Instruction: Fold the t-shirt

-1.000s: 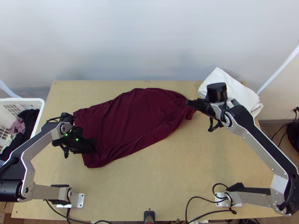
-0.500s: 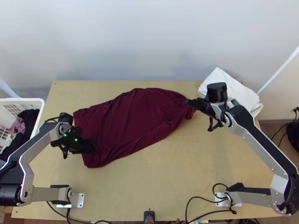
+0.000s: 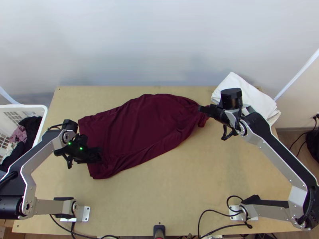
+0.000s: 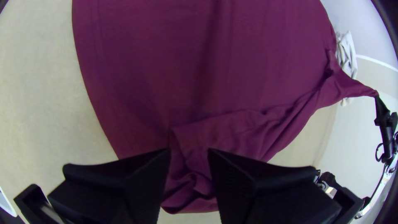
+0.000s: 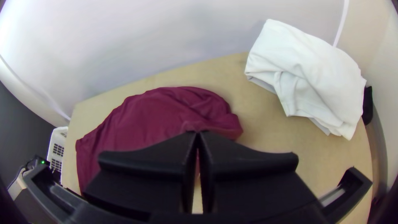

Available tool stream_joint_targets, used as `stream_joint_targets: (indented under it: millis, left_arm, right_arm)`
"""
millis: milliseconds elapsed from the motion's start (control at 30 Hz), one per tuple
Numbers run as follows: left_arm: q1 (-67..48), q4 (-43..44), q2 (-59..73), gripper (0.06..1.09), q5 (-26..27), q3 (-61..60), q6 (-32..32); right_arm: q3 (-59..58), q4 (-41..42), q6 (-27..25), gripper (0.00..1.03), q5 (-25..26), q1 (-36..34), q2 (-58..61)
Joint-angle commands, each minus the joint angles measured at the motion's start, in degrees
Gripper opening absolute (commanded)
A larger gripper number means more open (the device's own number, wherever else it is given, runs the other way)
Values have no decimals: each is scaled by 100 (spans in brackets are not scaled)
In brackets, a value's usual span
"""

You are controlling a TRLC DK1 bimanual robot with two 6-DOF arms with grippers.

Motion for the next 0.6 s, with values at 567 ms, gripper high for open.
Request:
stream_joint_targets:
  millis: [567]
  left_arm:
    - [-127,217,430,54,305,100,-85]
  right_arm:
    - [-132,131,51,3,-12,-72,-80]
